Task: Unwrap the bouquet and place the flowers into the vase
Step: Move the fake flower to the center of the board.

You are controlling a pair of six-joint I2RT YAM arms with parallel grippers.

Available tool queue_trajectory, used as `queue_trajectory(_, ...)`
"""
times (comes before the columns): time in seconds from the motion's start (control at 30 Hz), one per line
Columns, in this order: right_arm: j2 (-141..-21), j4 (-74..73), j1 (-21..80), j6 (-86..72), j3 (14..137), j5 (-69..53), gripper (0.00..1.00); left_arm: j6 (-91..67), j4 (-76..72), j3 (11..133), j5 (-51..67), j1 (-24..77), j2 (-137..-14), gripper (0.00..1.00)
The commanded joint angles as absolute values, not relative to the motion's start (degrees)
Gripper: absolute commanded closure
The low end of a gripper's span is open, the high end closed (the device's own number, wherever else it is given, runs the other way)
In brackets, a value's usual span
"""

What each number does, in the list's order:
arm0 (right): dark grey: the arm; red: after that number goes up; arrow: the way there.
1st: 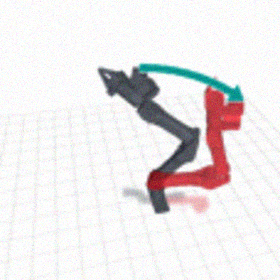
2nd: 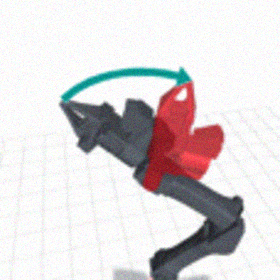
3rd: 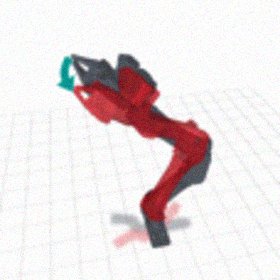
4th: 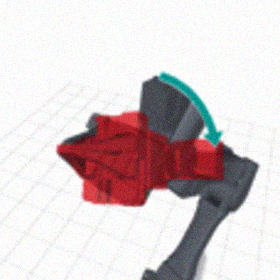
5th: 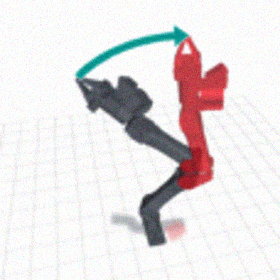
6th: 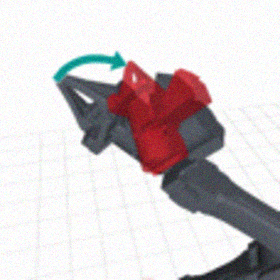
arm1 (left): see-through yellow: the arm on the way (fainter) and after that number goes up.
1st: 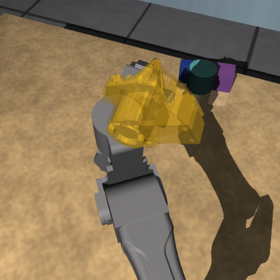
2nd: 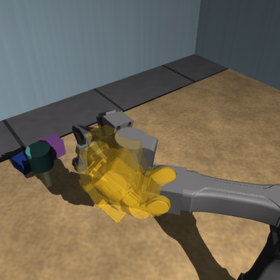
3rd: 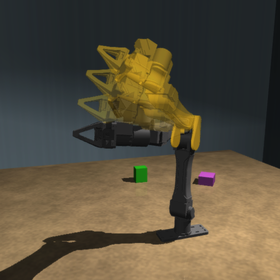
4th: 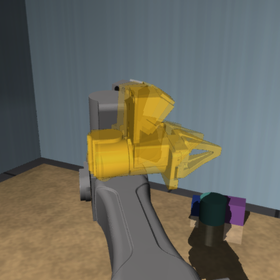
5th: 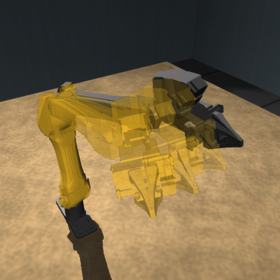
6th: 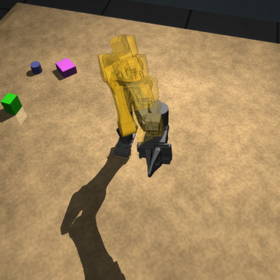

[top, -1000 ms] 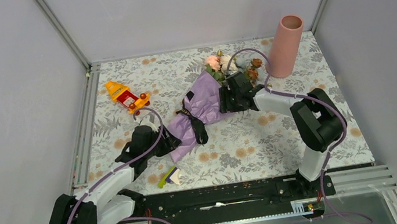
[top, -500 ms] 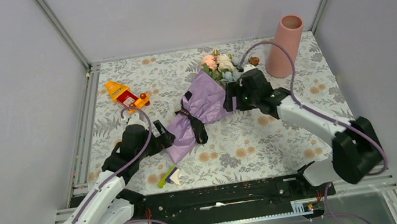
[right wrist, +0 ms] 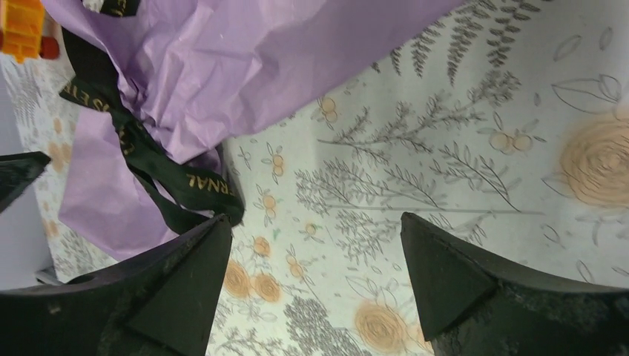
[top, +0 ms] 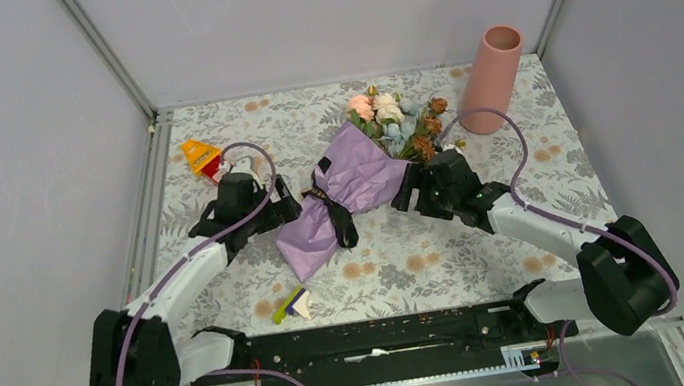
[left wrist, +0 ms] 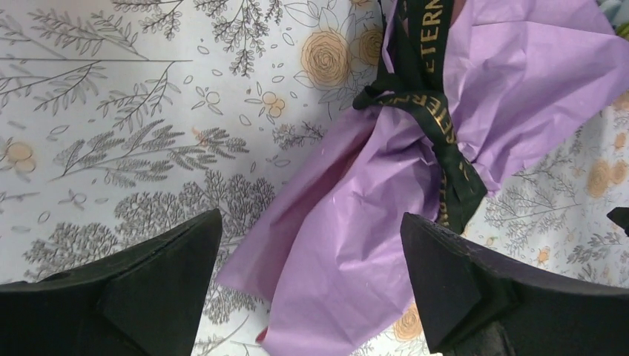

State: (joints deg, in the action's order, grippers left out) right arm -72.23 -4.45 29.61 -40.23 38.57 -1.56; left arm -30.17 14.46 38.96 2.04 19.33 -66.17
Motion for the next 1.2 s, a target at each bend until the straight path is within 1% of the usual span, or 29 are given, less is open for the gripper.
queue_trajectory(0.0, -76.63, 3.83, 29.45, -44.86, 40.06, -0.97, 0.1, -27.69, 8.01, 43.09, 4.42, 18.63, -71.37, 0.02)
queue_trajectory(0.07, -78.9, 5.17, 29.35, -45.33, 40.86, -1.07, 0.1, -28.13, 6.25, 41.95, 3.73, 18.63, -72.33, 0.02)
queue_trajectory(0.23, -84.36, 6.26, 29.24, -45.31, 44.19, -1.2, 0.12, -30.76, 0.29, 38.11, 10.09, 18.71, -74.29, 0.02)
queue_trajectory(0.33, -87.25, 6.85, 28.93, -44.51, 46.3, -1.23, 0.12, -31.65, -2.12, 36.14, 11.74, 19.0, -74.49, 0.01)
queue_trajectory(0.4, -89.28, 6.77, 28.56, -43.78, 48.16, -1.29, 0.12, -31.27, -1.69, 35.24, 10.27, 19.87, -74.36, 0.02)
queue_trajectory(0.47, -91.35, 6.77, 28.05, -43.02, 49.77, -1.52, 0.15, -31.03, -0.13, 34.9, 7.39, 20.96, -74.51, 0.02)
queue_trajectory(0.6, -94.68, 6.77, 27.14, -42.14, 52.04, -1.97, 0.19, -31.92, -0.09, 33.16, 6.7, 22.29, -74.3, 0.02)
queue_trajectory(0.97, -101.38, 4.91, 26.2, -36.71, 59.65, -4.55, 0.27, -37.4, -3.34, 30.46, 10.91, 30.46, -71.16, 0.02)
queue_trajectory(1.17, -105.84, 0.4, 26.1, -30.82, 66.79, -6.53, 0.31, -40.79, -6.32, 31.33, 10.15, 35.75, -73.47, 0.02)
